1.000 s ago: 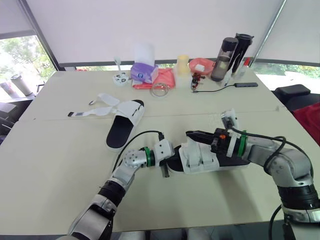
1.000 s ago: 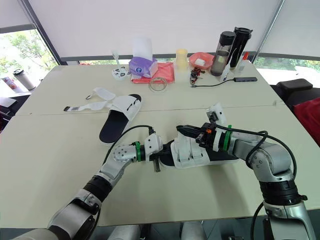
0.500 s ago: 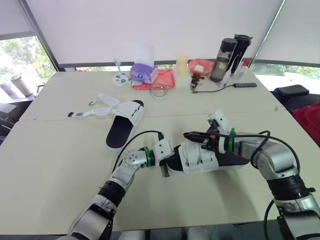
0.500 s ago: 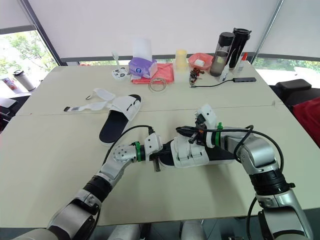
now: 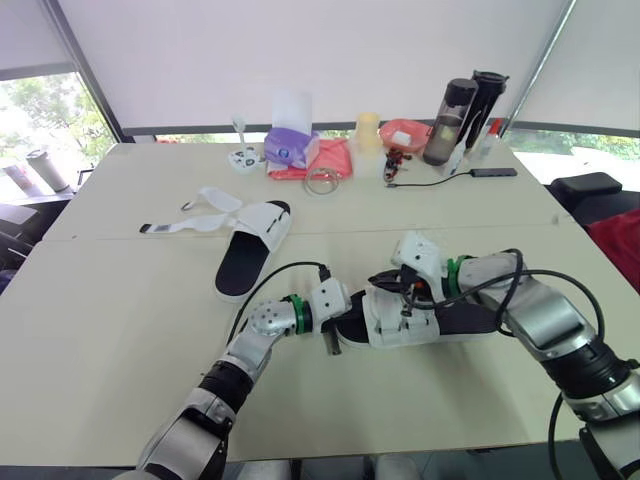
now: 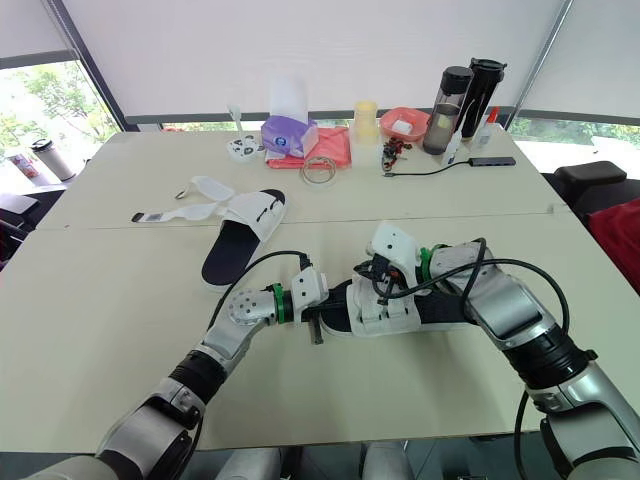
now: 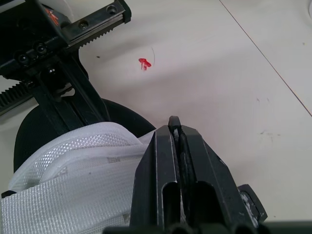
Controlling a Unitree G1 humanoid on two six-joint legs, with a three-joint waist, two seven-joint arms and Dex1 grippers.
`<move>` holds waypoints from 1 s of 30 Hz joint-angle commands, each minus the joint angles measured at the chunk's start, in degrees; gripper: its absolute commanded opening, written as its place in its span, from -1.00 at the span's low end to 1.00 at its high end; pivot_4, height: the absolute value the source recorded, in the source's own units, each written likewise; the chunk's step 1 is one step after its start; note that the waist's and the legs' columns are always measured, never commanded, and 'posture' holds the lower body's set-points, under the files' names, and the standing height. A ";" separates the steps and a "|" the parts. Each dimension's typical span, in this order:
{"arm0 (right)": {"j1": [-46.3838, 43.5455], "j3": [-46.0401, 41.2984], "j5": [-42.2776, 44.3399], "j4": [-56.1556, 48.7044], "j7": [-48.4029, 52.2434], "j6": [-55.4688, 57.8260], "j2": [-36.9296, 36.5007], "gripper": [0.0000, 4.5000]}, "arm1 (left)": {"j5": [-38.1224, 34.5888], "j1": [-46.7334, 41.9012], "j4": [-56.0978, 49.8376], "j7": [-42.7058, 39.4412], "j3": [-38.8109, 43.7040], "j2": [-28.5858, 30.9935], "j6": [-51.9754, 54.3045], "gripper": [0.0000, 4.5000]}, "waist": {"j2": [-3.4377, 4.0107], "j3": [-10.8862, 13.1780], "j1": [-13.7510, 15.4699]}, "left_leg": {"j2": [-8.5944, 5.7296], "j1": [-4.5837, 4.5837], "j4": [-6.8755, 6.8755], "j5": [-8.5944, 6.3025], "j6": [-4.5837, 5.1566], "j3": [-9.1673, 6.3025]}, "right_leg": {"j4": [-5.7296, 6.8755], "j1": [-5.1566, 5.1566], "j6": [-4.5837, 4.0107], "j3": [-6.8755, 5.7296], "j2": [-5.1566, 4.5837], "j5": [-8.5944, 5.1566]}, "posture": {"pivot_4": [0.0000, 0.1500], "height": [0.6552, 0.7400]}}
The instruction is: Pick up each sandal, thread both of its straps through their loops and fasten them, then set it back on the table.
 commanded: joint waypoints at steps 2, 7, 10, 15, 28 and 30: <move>0.86 -4.89 1.26 1.97 -1.16 5.57 1.45 -0.70 | 2.79 1.42 3.72 -0.03 -0.56 1.16 1.87 -1.00 | 0.00 0.00 0.01 | 0.00 0.00 0.00 0.00 0.00 -0.01 | 0.00 0.00 0.00 0.00 0.00 0.00 | 1.00 1.00; 1.04 -11.42 5.78 1.00 -2.60 11.48 4.86 0.34 | 2.70 1.54 3.46 -0.27 -0.44 1.28 2.11 -1.00 | 0.00 0.00 0.01 | 0.00 -0.01 -0.01 0.00 0.01 -0.02 | 0.00 -0.02 0.00 0.00 0.00 0.00 | 1.00 1.00; 1.32 -15.86 8.84 -0.04 -2.81 13.69 5.85 0.98 | 1.83 1.91 2.38 -2.16 -0.55 1.66 4.15 -1.00 | 0.00 0.01 -0.03 | 0.00 -0.02 -0.03 0.01 0.01 -0.02 | -0.01 -0.03 0.00 0.00 0.00 0.00 | 1.00 1.00; -2.06 -35.85 24.08 1.07 -4.42 24.23 7.73 0.98 | 1.66 2.58 0.10 -2.30 0.34 2.68 4.37 -1.00 | 0.04 0.03 -0.07 | 0.00 -0.30 -0.04 0.02 0.02 -0.01 | 0.04 -0.12 0.12 0.01 0.01 0.07 | 1.00 1.00; 14.49 -46.63 38.37 -0.02 -0.01 38.36 0.16 0.98 | -14.05 11.38 -33.57 -7.24 9.10 14.27 28.08 -1.00 | 0.67 0.45 -1.66 | 0.12 -0.72 -0.31 0.02 0.03 0.01 | 0.23 -0.72 0.17 0.03 0.09 0.10 | 1.00 1.00; 16.09 -45.20 37.62 0.94 0.92 36.59 -0.05 0.98 | -17.48 13.21 -38.76 -6.76 11.03 16.27 33.19 -1.00 | 0.90 0.66 -1.70 | 0.11 -0.72 -0.25 0.02 0.03 0.07 | 0.24 -0.71 0.17 0.04 0.08 0.10 | 1.00 1.00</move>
